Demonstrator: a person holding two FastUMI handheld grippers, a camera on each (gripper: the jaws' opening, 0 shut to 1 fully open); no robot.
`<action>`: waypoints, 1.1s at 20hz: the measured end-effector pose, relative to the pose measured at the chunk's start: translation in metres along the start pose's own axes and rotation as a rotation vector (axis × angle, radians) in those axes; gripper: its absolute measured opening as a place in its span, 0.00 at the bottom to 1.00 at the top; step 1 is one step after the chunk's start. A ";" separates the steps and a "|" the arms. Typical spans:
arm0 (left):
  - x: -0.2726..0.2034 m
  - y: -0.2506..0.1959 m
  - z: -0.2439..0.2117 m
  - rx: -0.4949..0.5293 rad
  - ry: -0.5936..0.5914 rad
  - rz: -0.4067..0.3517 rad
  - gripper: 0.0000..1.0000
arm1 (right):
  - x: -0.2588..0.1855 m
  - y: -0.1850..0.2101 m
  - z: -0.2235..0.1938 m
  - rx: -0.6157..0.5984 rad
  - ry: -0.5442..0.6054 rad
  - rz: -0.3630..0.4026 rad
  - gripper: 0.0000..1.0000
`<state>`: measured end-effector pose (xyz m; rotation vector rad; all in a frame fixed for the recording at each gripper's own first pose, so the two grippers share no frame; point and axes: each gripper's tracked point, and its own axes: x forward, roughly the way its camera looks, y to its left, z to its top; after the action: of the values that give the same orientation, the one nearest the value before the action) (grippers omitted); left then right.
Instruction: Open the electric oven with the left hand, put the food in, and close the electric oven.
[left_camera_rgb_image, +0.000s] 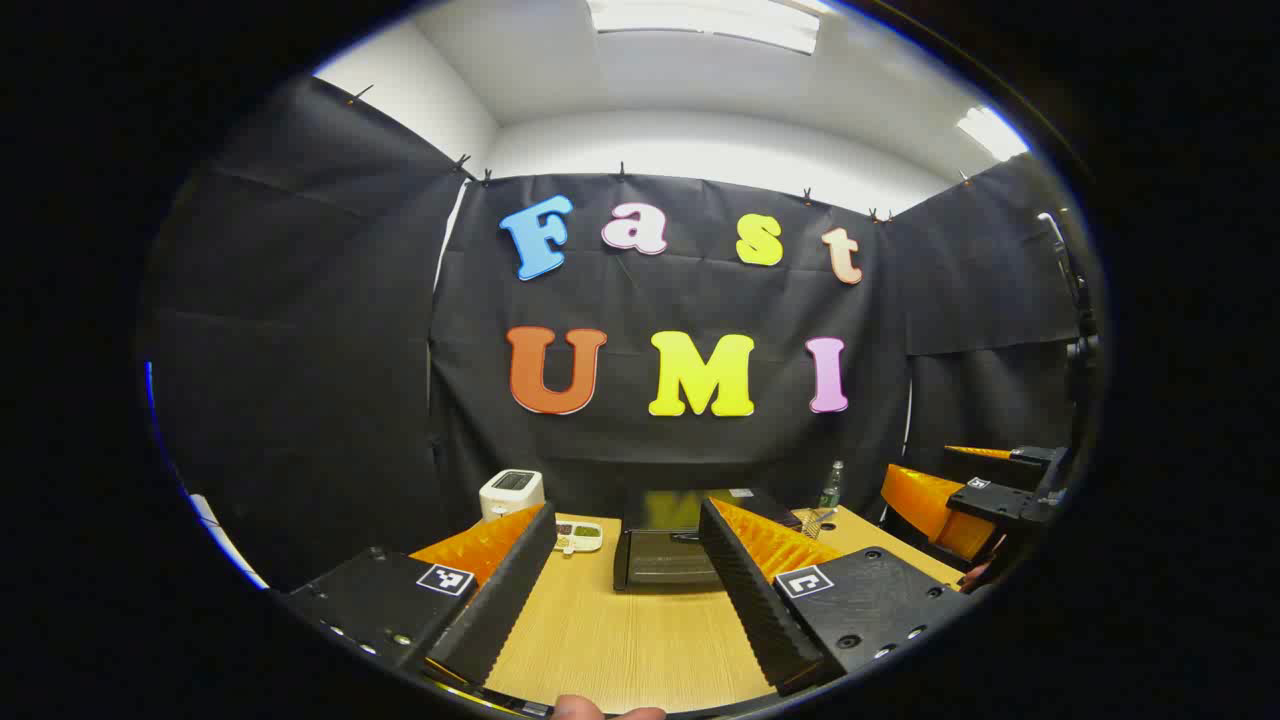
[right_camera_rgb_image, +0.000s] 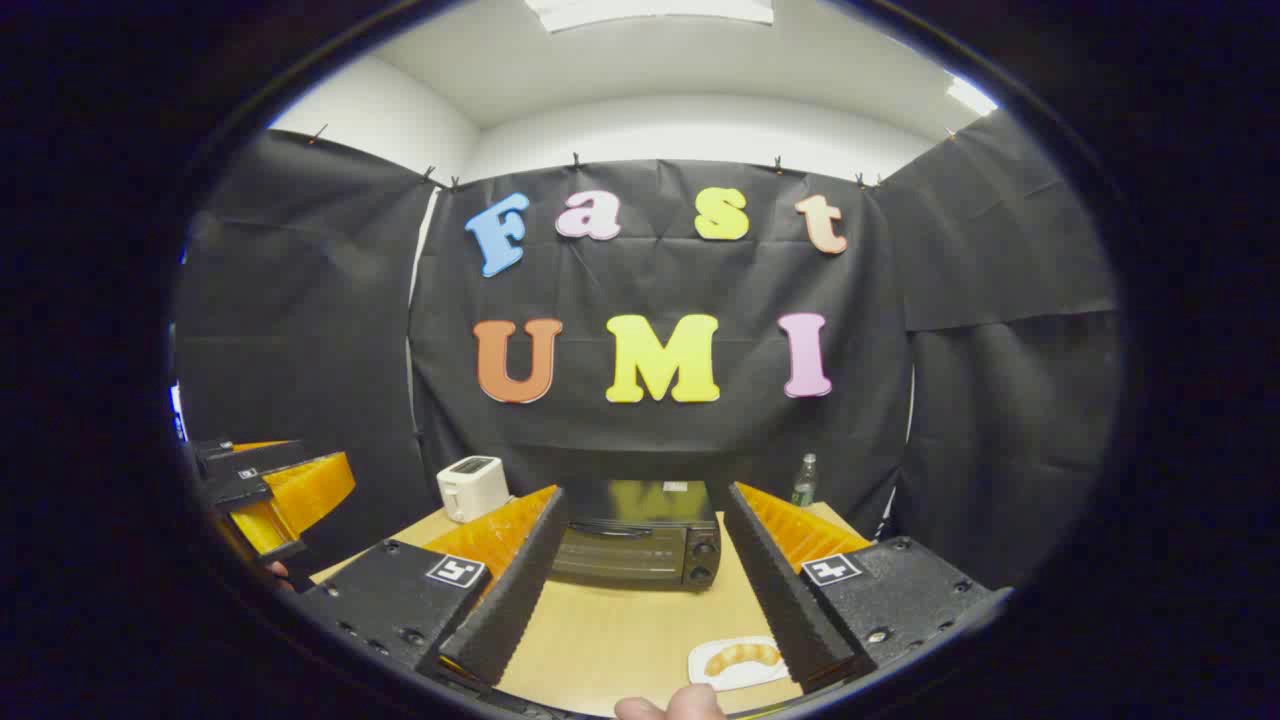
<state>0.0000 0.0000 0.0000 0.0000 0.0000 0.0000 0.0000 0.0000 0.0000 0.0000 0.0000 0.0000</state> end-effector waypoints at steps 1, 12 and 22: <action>0.001 -0.001 0.000 0.007 0.000 -0.005 0.94 | 0.000 -0.001 0.000 0.006 -0.001 -0.003 0.97; -0.003 -0.017 -0.005 0.002 0.024 -0.023 0.94 | 0.002 -0.007 -0.008 0.007 0.017 -0.012 0.97; -0.011 -0.002 -0.008 -0.016 0.032 0.019 0.94 | -0.001 -0.007 -0.013 -0.012 0.043 -0.001 0.98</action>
<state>-0.0105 -0.0021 -0.0081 -0.0161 0.0321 0.0190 -0.0014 -0.0075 -0.0134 -0.0118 0.0428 -0.0008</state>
